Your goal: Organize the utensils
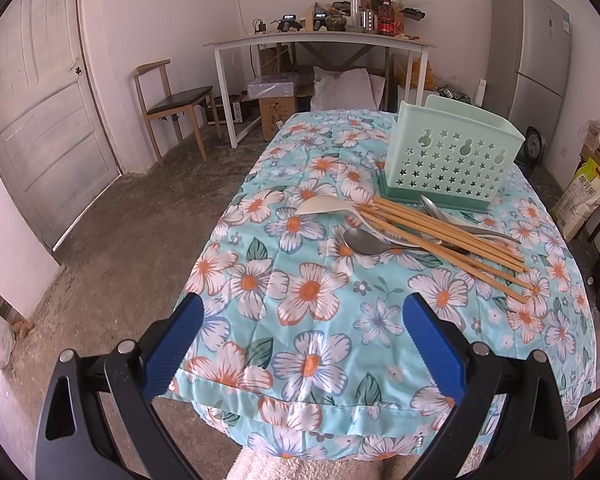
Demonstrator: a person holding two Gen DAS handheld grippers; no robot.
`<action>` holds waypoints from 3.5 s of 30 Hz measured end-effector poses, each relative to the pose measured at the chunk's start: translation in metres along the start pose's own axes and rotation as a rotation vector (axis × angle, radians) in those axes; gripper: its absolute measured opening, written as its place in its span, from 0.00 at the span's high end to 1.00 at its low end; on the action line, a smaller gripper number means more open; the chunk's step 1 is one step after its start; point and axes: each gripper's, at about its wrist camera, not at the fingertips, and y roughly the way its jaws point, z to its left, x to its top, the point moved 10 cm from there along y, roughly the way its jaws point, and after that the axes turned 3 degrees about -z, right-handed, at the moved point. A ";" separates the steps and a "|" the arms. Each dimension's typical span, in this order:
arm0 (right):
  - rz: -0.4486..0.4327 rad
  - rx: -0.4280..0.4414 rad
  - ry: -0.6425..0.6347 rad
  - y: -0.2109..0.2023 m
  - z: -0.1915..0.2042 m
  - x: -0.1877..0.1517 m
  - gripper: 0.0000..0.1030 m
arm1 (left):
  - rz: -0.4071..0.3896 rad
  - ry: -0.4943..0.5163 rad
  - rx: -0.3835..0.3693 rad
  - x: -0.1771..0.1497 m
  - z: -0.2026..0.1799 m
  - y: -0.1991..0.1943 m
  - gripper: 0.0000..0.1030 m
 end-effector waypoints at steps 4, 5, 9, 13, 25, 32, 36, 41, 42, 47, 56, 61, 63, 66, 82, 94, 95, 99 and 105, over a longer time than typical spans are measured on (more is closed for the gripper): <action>-0.002 -0.002 -0.002 -0.001 0.000 0.001 0.07 | -0.002 0.003 0.000 0.001 0.002 -0.005 0.05; -0.002 -0.001 -0.001 -0.001 0.000 0.001 0.07 | -0.001 0.003 0.000 0.001 0.002 -0.005 0.05; -0.003 -0.002 0.000 -0.001 0.000 0.000 0.07 | -0.003 0.001 0.001 0.001 0.002 -0.006 0.05; -0.004 -0.002 -0.001 -0.002 -0.001 0.001 0.07 | -0.003 0.003 0.000 0.001 0.002 -0.005 0.05; -0.001 0.005 0.011 -0.003 -0.004 0.000 0.07 | -0.001 0.005 0.001 0.001 0.003 -0.005 0.05; 0.001 0.004 0.020 0.000 -0.003 0.000 0.07 | 0.000 0.005 0.009 0.002 0.005 -0.005 0.05; 0.011 0.004 0.012 0.005 0.000 -0.001 0.07 | 0.015 -0.016 0.023 0.003 0.011 0.004 0.05; 0.045 0.019 0.006 0.016 0.005 -0.010 0.07 | 0.078 -0.027 0.024 -0.005 0.013 0.026 0.05; 0.051 0.023 0.006 0.019 0.004 -0.011 0.07 | 0.084 -0.026 0.026 -0.006 0.012 0.028 0.05; 0.097 0.063 -0.011 0.031 0.014 -0.024 0.07 | 0.119 -0.021 0.033 -0.011 0.013 0.048 0.05; 0.176 0.141 -0.089 0.061 0.042 -0.046 0.07 | 0.204 -0.008 0.019 -0.021 0.003 0.091 0.05; 0.210 0.174 -0.121 0.078 0.052 -0.056 0.07 | 0.245 -0.015 0.007 -0.027 0.000 0.115 0.05; 0.232 0.187 -0.132 0.086 0.054 -0.065 0.07 | 0.261 0.000 0.001 -0.030 -0.002 0.125 0.05; 0.248 0.206 -0.139 0.094 0.056 -0.074 0.07 | 0.258 0.021 0.003 -0.031 -0.005 0.133 0.05; 0.220 0.283 -0.143 0.093 0.056 -0.075 0.07 | 0.168 0.046 -0.007 -0.031 -0.008 0.139 0.04; 0.256 0.290 -0.146 0.096 0.056 -0.075 0.07 | 0.160 0.047 0.014 -0.033 -0.010 0.135 0.04; 0.258 0.291 -0.148 0.096 0.057 -0.075 0.07 | 0.163 0.043 0.009 -0.034 -0.010 0.135 0.04; 0.261 0.301 -0.145 0.097 0.057 -0.076 0.07 | 0.171 0.031 -0.012 -0.035 -0.009 0.135 0.04; 0.249 0.331 -0.145 0.091 0.056 -0.075 0.07 | 0.155 0.043 -0.032 -0.034 -0.007 0.135 0.04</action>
